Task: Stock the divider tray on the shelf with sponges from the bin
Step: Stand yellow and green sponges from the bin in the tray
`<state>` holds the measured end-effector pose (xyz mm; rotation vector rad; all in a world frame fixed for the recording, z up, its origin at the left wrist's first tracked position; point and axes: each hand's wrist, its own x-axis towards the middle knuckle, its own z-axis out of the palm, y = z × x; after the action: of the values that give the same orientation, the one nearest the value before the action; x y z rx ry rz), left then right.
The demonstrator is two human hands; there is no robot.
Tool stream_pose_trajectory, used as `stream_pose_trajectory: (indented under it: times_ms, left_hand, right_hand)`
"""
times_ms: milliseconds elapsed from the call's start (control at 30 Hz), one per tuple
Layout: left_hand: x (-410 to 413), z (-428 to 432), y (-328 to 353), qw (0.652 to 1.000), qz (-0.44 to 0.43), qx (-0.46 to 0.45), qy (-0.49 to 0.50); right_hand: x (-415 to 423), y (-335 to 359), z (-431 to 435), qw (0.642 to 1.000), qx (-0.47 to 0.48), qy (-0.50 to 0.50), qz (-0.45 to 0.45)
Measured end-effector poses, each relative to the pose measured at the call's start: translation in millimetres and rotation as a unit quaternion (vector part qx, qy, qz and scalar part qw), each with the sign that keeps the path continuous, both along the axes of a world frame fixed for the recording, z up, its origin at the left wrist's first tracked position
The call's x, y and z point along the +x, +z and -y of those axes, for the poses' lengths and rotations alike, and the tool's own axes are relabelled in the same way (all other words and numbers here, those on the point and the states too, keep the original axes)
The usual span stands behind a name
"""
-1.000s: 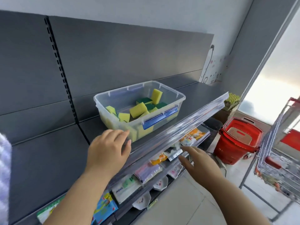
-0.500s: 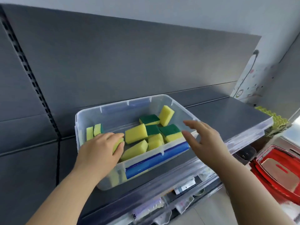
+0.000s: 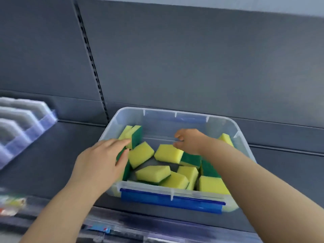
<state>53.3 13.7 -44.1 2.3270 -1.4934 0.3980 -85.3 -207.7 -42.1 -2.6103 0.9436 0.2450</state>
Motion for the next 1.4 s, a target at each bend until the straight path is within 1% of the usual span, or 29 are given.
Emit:
stream_pose_trajectory:
  times_ms: [100,167,233,300,433,467,533,633,700,800,867,933,1000,1067,1133,1233,1400]
  left_hand:
    - [-6.3,-2.3,2.1,1.0,0.018,-0.003,-0.005]
    - [-4.6,0.9,3.6,0.999,0.031,-0.013,-0.013]
    - [0.0,6.6,5.3,0.998,0.051,-0.022,-0.025]
    - [5.2,15.0,7.1,0.997,0.064,-0.026,-0.044]
    - [15.5,45.5,6.9,0.988,0.104,0.015,-0.113]
    - [16.4,56.3,7.0,0.985,0.102,0.045,-0.132]
    - [17.6,80.7,5.4,0.974,0.101,0.145,-0.142]
    - [18.0,114.5,2.3,0.927,0.126,0.304,-0.183]
    - [17.0,131.6,-3.2,0.889,0.112,0.397,-0.197]
    - [13.6,151.4,-12.1,0.808,0.139,0.546,-0.172]
    - [14.1,160.2,-18.3,0.765,0.167,0.6,-0.166]
    - [18.2,165.8,-25.2,0.746,0.176,0.622,-0.162]
    - [20.4,167.6,-30.8,0.736,0.182,0.631,-0.162]
    - [20.1,167.9,-34.0,0.729,0.204,0.63,-0.173]
    - [19.5,166.9,-32.3,0.731,0.216,0.62,-0.187]
    - [20.2,163.9,-23.9,0.757,0.199,0.585,-0.212]
    - [21.1,153.9,-10.4,0.811,0.136,0.515,-0.242]
  right_hand:
    - [19.0,-19.6,7.9,0.993,0.003,0.006,-0.118]
    - [23.7,-27.6,7.6,0.989,0.033,-0.024,-0.144]
    - [25.4,-29.9,7.6,0.989,0.047,-0.033,-0.138]
    - [22.5,-23.4,9.8,0.993,0.043,-0.051,-0.096]
    - [-0.6,8.3,9.2,0.992,0.027,-0.114,0.048]
    - [-8.2,14.3,6.9,0.989,0.021,-0.125,0.076]
    - [-23.9,21.3,0.0,0.984,0.005,-0.138,0.111]
    - [-45.4,23.8,-14.2,0.975,-0.009,-0.162,0.152]
    - [-55.6,20.4,-23.1,0.971,-0.03,-0.174,0.162]
    - [-65.2,10.2,-31.9,0.963,-0.053,-0.192,0.181]
    - [-67.7,5.3,-37.5,0.958,-0.052,-0.205,0.191]
    - [-67.8,1.1,-42.6,0.957,-0.047,-0.211,0.194]
    - [-65.8,-3.0,-46.7,0.955,-0.045,-0.215,0.199]
    - [-63.4,-6.0,-48.8,0.953,-0.045,-0.222,0.201]
    - [-61.4,-7.6,-48.5,0.953,-0.042,-0.228,0.195]
    - [-59.0,-7.1,-47.3,0.954,-0.044,-0.228,0.187]
    - [-55.8,-5.7,-46.0,0.956,-0.045,-0.219,0.187]
